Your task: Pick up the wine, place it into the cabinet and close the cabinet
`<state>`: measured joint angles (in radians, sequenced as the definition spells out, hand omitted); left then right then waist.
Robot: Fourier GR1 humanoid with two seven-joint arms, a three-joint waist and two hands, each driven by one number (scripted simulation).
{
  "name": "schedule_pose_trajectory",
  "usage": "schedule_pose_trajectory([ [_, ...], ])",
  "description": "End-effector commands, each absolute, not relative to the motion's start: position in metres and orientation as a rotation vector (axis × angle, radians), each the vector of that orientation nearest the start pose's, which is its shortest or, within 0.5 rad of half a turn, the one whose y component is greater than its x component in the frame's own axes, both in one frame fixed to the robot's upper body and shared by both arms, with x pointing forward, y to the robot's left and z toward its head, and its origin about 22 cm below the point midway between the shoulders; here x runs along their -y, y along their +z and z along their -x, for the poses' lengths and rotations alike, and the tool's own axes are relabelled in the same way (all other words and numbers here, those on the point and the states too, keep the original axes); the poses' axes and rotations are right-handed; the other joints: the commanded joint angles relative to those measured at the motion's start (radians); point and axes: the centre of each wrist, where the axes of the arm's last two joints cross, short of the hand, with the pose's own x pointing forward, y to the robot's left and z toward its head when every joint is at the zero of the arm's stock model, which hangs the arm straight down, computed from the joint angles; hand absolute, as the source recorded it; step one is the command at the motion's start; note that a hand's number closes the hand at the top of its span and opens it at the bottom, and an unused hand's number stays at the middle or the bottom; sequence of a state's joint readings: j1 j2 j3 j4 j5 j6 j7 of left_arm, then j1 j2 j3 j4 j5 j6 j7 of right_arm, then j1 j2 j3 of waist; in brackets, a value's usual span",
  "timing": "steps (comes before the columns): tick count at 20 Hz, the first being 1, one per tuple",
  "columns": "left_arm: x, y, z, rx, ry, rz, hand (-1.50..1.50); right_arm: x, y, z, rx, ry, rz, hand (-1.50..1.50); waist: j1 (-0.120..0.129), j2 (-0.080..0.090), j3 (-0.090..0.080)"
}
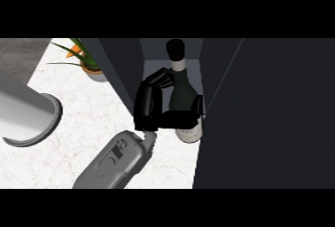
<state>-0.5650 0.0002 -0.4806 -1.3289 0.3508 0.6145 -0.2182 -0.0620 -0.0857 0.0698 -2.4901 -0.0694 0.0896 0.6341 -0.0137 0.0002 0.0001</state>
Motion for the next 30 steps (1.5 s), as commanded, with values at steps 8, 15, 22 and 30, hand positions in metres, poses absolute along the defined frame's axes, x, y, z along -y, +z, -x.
schedule_pose_trajectory([
  [8, -0.063, 0.039, -0.324, 1.917, -0.006, 0.092, 1.50, 0.213, 0.218, -0.126, 1.927, 0.256, -0.158, -1.50, 0.003, 0.000, -0.001],
  [15, -0.072, 0.034, -0.341, 1.911, 0.077, 0.046, 1.50, 0.223, 0.206, -0.142, 1.926, 0.243, -0.174, -1.50, -0.001, 0.002, 0.000],
  [22, -0.093, 0.035, -0.365, 1.908, 0.073, 0.024, 1.50, 0.217, 0.214, -0.130, 1.916, 0.253, -0.181, -1.50, 0.004, 0.000, 0.000],
  [30, -0.083, 0.051, -0.389, 1.869, 0.070, 0.058, 1.50, 0.217, 0.218, -0.129, 1.934, 0.234, -0.204, -1.50, -0.007, 0.002, 0.000],
])
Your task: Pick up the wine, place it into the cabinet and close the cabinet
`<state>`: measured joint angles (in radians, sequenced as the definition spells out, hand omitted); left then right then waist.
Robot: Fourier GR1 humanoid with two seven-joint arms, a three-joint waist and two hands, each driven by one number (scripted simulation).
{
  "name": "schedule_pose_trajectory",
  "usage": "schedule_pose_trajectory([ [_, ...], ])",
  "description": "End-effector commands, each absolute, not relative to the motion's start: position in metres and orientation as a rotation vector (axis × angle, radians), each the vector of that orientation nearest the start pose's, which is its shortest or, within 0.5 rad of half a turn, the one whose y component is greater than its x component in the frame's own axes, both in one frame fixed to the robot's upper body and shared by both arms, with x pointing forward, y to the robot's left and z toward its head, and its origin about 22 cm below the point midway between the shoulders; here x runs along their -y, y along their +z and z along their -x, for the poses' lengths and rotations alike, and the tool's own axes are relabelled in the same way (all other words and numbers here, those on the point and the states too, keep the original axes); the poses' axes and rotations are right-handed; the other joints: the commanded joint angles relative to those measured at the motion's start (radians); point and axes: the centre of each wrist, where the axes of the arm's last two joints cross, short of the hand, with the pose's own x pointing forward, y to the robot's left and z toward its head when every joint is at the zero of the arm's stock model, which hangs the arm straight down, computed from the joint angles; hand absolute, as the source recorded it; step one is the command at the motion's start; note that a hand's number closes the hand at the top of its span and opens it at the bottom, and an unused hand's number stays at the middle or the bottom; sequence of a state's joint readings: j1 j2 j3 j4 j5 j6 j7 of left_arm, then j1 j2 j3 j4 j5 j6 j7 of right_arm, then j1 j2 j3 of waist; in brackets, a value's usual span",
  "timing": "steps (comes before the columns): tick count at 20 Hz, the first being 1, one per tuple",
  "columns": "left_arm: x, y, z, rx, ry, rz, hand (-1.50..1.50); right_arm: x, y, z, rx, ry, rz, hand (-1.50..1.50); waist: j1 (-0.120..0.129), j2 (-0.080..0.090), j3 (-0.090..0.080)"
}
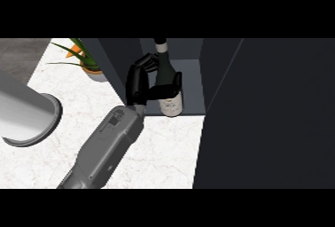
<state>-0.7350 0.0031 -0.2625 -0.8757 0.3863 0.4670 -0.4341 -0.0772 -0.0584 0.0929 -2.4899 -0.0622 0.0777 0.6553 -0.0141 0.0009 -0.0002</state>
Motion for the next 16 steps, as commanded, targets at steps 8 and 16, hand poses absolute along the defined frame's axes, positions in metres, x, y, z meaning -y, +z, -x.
schedule_pose_trajectory([
  [8, -0.086, 0.057, -0.415, 1.821, 0.073, 0.032, 1.50, 0.206, 0.203, -0.141, 1.919, 0.240, -0.214, -1.50, -0.009, 0.004, 0.000],
  [16, -0.088, 0.047, -0.422, 1.930, 0.036, -0.111, 1.50, 0.208, 0.210, -0.133, 1.949, 0.236, -0.218, -1.50, -0.024, 0.007, 0.000],
])
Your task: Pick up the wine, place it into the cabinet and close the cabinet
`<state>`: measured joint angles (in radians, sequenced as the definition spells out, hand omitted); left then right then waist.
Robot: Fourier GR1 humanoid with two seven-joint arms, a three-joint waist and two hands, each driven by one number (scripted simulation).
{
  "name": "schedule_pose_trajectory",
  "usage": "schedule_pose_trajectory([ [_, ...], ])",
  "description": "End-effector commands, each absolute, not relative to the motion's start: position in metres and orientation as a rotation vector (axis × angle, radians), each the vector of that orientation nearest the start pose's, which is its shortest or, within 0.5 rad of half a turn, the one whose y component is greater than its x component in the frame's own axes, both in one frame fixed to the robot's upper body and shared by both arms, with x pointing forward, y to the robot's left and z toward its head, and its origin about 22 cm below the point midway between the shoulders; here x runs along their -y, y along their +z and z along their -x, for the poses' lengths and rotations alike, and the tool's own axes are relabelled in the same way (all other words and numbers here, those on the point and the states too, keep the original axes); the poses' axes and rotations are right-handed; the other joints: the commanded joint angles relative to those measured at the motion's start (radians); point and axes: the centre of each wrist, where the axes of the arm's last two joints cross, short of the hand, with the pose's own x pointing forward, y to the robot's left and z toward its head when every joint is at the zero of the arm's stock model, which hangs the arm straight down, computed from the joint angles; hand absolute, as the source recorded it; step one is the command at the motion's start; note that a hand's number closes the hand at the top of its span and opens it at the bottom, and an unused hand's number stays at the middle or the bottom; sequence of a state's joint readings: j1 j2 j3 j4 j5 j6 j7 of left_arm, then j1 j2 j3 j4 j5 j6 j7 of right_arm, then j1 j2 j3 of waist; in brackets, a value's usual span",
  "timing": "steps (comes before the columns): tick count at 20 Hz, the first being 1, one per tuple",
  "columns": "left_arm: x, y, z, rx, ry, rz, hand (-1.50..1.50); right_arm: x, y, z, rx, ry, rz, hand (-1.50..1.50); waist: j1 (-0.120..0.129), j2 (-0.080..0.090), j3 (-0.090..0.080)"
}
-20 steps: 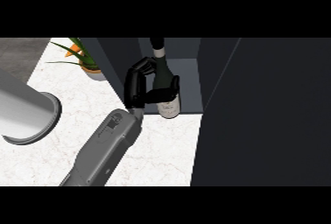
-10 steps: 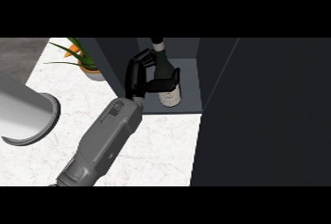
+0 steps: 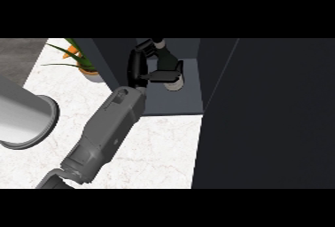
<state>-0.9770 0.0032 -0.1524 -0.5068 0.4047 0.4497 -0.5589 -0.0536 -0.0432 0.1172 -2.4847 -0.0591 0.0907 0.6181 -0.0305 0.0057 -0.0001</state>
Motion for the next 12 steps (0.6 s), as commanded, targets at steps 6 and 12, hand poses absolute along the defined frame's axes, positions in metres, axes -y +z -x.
schedule_pose_trajectory([
  [6, -0.101, 0.051, -0.435, 1.943, 0.086, -0.158, 1.50, 0.212, 0.208, -0.132, 1.925, 0.263, -0.222, -1.50, -0.023, 0.011, -0.001],
  [12, -0.112, 0.052, -0.439, 1.895, 0.129, -0.099, 1.50, 0.212, 0.195, -0.142, 1.933, 0.242, -0.238, -1.50, -0.019, 0.011, 0.000],
])
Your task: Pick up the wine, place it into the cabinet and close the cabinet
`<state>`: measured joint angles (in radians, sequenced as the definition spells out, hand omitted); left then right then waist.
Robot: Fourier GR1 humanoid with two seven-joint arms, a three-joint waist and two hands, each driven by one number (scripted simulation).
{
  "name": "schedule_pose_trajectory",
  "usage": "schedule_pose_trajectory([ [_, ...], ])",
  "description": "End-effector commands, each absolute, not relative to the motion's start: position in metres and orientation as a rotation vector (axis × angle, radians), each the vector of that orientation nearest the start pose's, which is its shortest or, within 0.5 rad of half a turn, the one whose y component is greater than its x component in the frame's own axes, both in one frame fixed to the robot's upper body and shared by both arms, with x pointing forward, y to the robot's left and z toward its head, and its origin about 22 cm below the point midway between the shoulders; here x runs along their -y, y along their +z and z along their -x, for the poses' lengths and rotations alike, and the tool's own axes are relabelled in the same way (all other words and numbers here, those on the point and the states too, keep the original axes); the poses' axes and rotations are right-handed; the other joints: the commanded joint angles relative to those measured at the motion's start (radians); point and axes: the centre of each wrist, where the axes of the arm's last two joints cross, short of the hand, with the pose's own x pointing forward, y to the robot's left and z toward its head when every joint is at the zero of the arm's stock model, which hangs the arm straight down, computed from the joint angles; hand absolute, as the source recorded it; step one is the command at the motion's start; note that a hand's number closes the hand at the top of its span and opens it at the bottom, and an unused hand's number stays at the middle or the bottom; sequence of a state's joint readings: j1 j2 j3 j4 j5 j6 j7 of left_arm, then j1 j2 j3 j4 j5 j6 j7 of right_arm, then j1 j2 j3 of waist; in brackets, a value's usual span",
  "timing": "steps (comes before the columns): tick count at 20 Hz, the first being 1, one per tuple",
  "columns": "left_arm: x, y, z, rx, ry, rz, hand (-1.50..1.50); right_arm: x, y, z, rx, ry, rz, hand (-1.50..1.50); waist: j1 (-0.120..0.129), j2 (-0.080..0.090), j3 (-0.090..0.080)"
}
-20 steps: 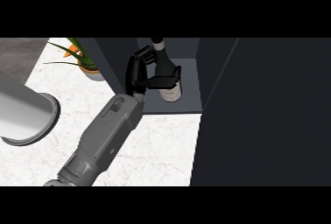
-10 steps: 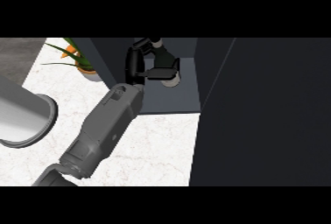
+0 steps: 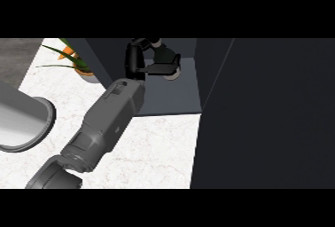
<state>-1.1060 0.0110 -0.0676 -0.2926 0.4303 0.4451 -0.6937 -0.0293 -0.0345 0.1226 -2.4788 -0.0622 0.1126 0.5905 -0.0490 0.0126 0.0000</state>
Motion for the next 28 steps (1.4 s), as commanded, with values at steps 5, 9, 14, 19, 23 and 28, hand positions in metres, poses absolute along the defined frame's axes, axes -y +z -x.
schedule_pose_trajectory([
  [5, -0.095, 0.049, -0.436, 1.834, 0.239, -0.050, 1.50, 0.206, 0.196, -0.149, 1.928, 0.260, -0.261, -1.50, -0.011, 0.007, -0.001],
  [9, -0.100, 0.041, -0.434, 1.833, 0.262, -0.039, 1.50, 0.210, 0.203, -0.127, 1.936, 0.255, -0.259, -1.50, -0.015, 0.007, -0.001],
  [14, -0.107, 0.024, -0.428, 1.833, 0.242, -0.074, 1.50, 0.206, 0.205, -0.132, 1.928, 0.284, -0.256, -1.50, -0.010, 0.005, -0.001],
  [19, -0.109, 0.035, -0.434, 1.834, 0.228, -0.094, 1.50, 0.202, 0.203, -0.148, 1.943, 0.267, -0.247, -1.50, -0.017, 0.013, -0.001],
  [23, -0.107, 0.031, -0.432, 1.823, 0.185, -0.152, -1.50, 0.207, 0.208, -0.140, 1.946, 0.291, -0.251, -1.50, -0.019, 0.011, -0.001],
  [28, -0.110, 0.028, -0.432, 1.815, 0.164, -0.202, -1.50, 0.204, 0.200, -0.145, 1.937, 0.272, -0.250, -1.50, -0.027, 0.015, 0.000],
])
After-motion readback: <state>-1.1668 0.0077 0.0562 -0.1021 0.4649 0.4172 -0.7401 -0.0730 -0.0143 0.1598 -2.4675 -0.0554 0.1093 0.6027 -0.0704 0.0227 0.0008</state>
